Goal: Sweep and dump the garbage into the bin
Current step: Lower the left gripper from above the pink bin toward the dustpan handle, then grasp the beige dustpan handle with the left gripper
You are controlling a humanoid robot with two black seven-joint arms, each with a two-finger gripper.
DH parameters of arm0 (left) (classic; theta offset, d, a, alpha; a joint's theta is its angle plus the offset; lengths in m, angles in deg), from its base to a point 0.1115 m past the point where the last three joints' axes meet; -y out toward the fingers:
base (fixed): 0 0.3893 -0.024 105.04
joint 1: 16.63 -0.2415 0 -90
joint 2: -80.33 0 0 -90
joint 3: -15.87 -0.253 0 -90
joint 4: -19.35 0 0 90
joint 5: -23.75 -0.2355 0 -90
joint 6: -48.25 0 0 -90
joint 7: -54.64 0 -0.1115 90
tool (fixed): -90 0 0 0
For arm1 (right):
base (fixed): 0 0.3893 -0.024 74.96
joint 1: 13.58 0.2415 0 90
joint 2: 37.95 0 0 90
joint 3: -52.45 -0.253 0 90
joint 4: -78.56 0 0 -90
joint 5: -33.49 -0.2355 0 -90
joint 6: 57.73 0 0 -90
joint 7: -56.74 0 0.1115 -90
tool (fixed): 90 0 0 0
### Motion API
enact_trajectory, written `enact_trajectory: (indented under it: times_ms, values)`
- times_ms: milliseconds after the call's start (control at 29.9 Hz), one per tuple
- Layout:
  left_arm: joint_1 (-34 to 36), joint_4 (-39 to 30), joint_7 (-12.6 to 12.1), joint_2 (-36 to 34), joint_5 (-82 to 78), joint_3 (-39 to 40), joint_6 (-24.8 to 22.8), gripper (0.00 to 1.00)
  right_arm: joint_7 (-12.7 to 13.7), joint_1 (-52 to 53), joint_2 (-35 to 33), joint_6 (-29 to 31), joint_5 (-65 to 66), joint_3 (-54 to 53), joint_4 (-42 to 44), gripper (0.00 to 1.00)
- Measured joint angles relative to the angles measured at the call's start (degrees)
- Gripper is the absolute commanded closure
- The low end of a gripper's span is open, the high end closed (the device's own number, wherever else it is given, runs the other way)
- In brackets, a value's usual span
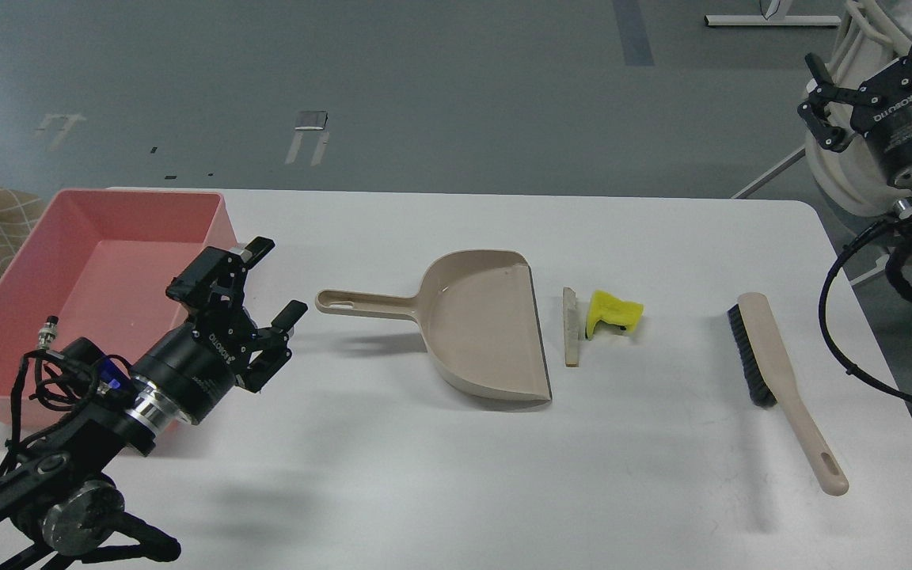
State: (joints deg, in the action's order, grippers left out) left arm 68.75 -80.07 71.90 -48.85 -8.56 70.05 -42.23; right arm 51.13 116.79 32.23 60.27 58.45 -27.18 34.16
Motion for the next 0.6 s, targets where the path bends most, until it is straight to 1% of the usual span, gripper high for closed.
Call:
enact_trajectory:
  times_ms: [33,201,301,434,602]
  values:
    - [0.0,0.2,-0.4,0.4,-0.2,-0.1,0.3,0.26,0.0,0.0,-0.2,0.0,0.0,-0.1,0.0,0.00]
    - [-0.2,0.8,-3.8,1.4,-0.4,-0.3,1.2,0.27,0.0,-0.6,-0.9,0.0,0.0,-0.6,-0.1,0.00]
    - [-0.2,1.8,-4.5,1.8,-0.4,-1.1,1.3,0.27,0.2,-1.5,-1.0,0.0,0.0,-1.3,-0.9,0.00]
    - [1.6,4.0,-5.2,2.2,-0.4,-4.5,1.7,0.26,0.3,-3.0,-1.4,0.0,0.0,-1.7,-2.1,0.00]
    - [2.6,4.8,-6.2,2.0,-0.5,-6.0,1.8,0.27,0.3,-3.5,-1.6,0.0,0.0,-1.8,-2.2,0.00]
